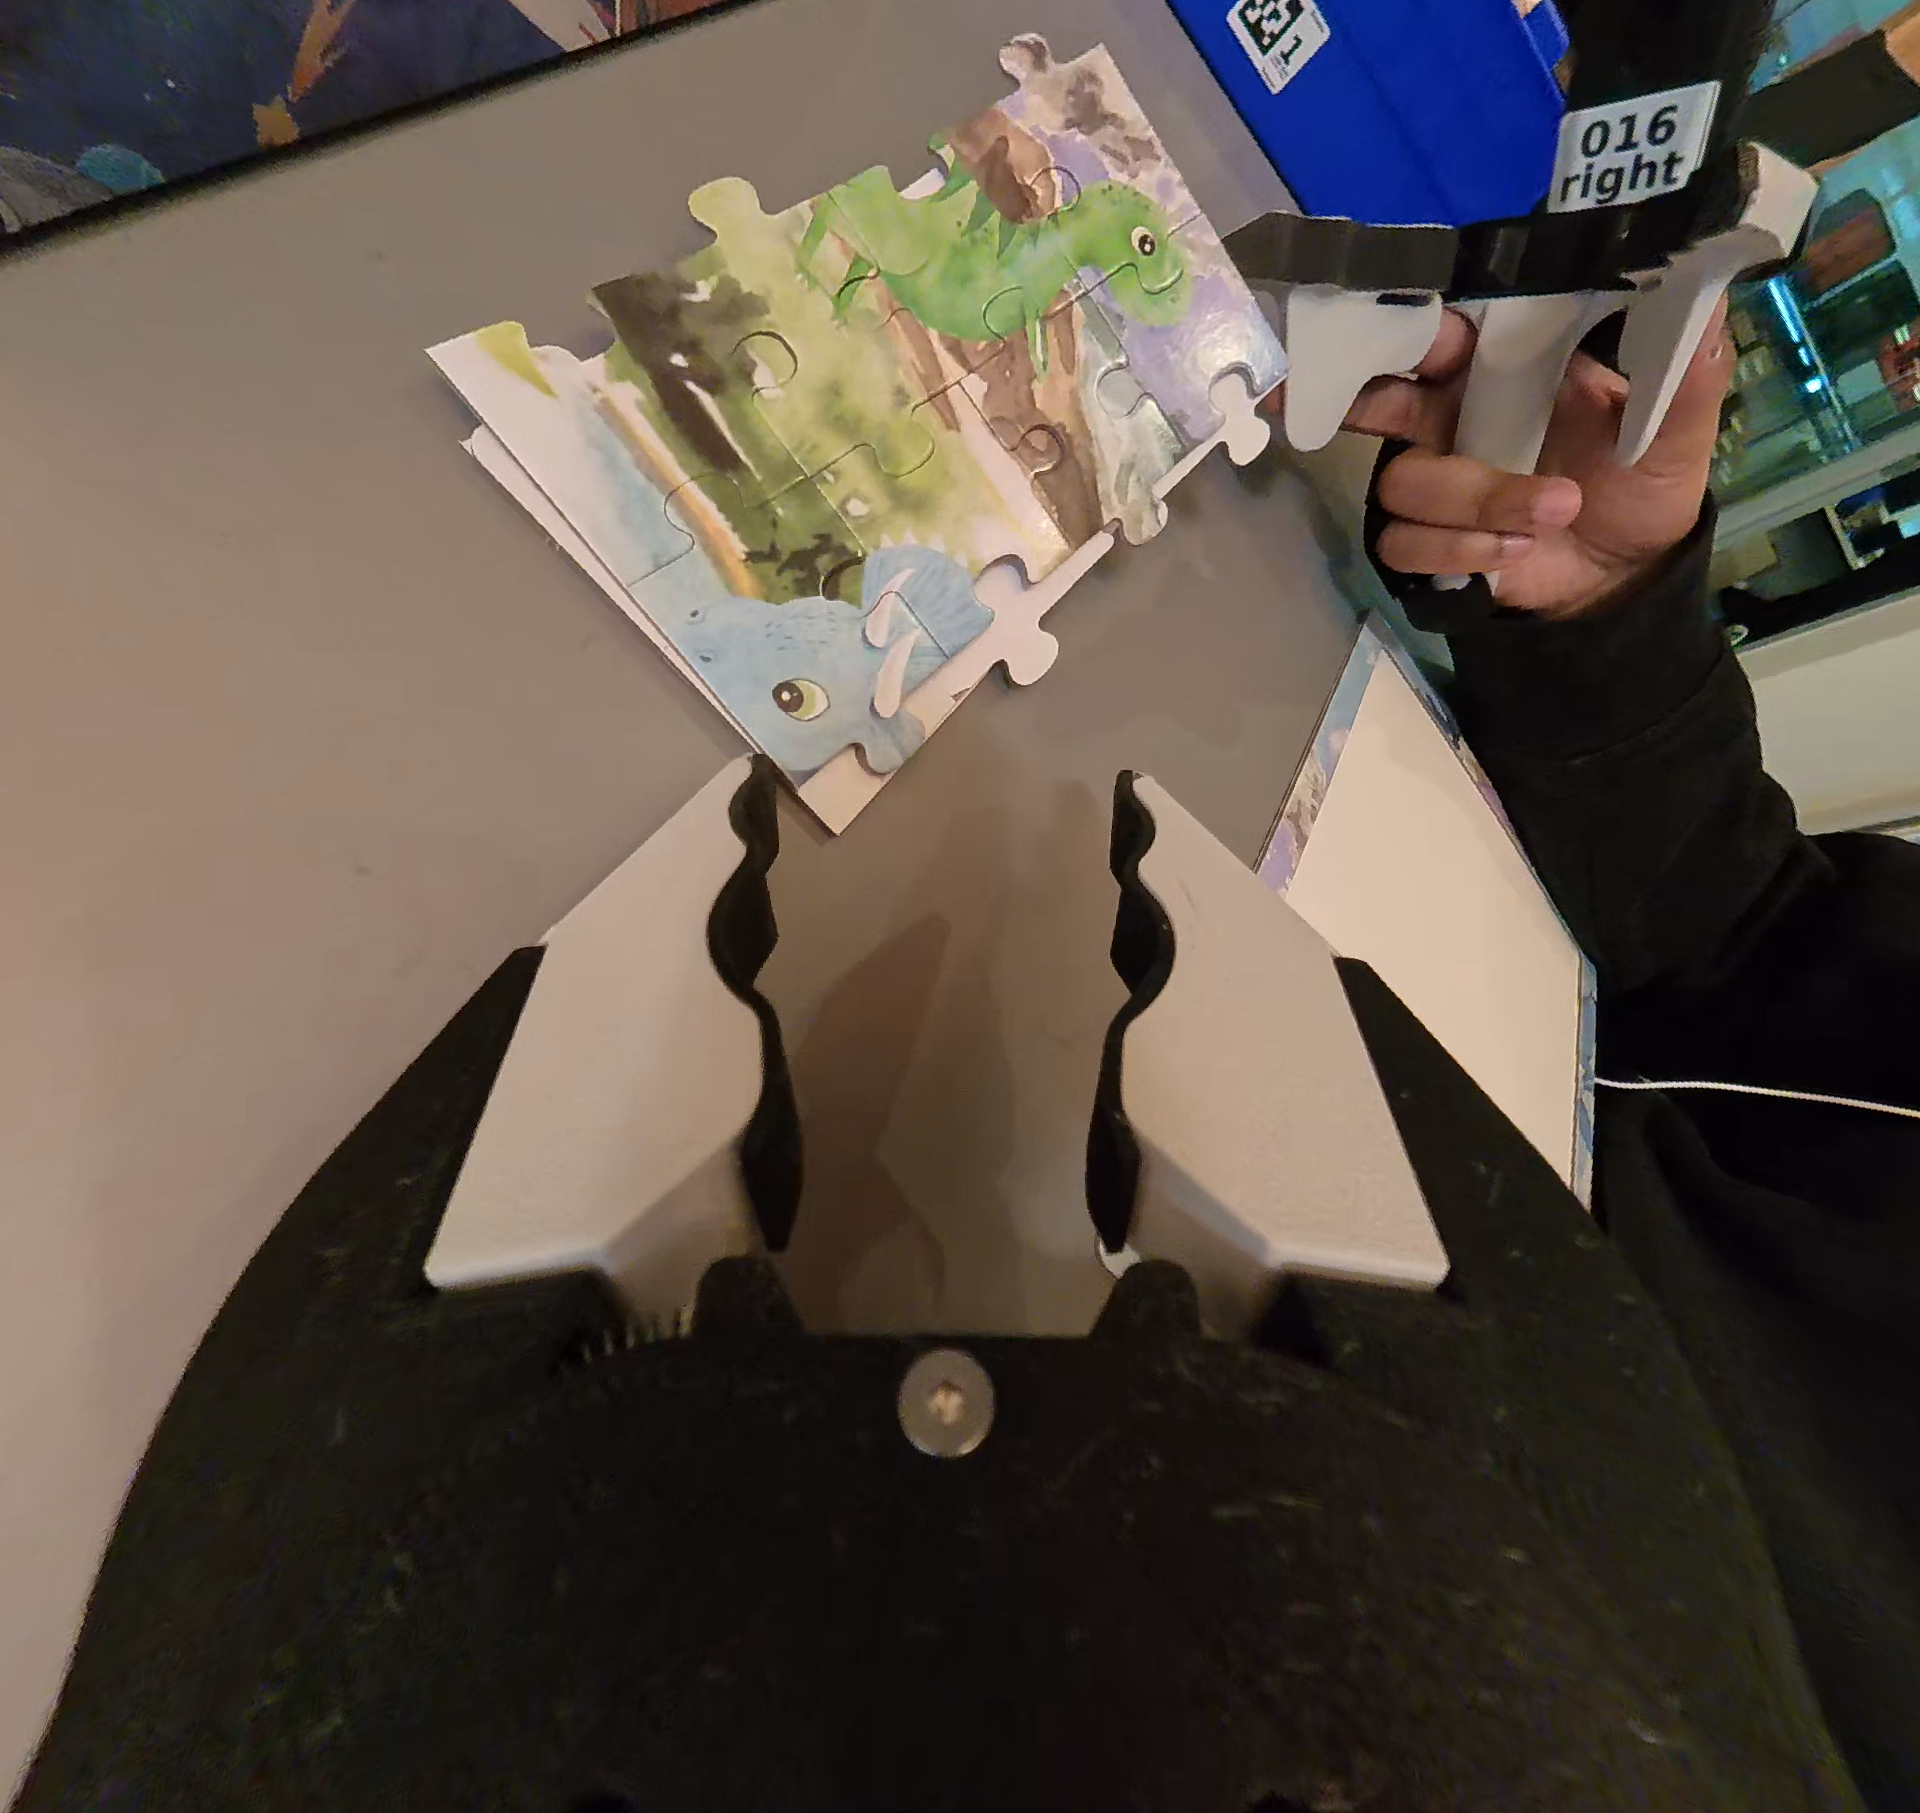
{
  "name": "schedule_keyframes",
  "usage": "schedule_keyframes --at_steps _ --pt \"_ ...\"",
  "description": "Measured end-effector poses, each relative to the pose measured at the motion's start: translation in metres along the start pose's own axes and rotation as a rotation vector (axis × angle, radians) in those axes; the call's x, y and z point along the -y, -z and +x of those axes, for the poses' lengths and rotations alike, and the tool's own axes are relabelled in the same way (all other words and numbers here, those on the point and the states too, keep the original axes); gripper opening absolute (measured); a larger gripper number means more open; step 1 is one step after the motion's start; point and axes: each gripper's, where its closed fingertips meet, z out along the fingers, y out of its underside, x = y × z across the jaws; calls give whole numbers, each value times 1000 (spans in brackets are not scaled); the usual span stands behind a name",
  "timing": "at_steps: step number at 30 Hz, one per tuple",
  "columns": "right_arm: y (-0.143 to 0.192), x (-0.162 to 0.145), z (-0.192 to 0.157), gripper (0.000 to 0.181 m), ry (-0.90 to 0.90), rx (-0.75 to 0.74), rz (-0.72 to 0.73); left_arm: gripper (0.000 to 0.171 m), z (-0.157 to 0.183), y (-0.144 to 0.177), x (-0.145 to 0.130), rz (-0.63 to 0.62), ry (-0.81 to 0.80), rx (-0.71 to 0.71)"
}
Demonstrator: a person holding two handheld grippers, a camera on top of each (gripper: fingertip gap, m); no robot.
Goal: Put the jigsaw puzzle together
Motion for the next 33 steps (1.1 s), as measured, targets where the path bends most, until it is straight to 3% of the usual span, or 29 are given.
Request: schedule_keyframes --at_steps 9,18,23,27,33 --pt "-2 -1 -1 105 -3 7 -4 65 -3 1 2 -18 -105 120" --pt "0 4 -4 103 -4 18 29 75 11 13 38 133 -400 390" --pt "-2 2 -6 101 -9 34 16 69 23 18 51 208 -533 496" --pt "1 1 3 100 -9 -14 5 63 16 17 49 203 -524 510" --pt "2 -8 1 97 13 -31 -73 69 15 11 47 196 -445 418"
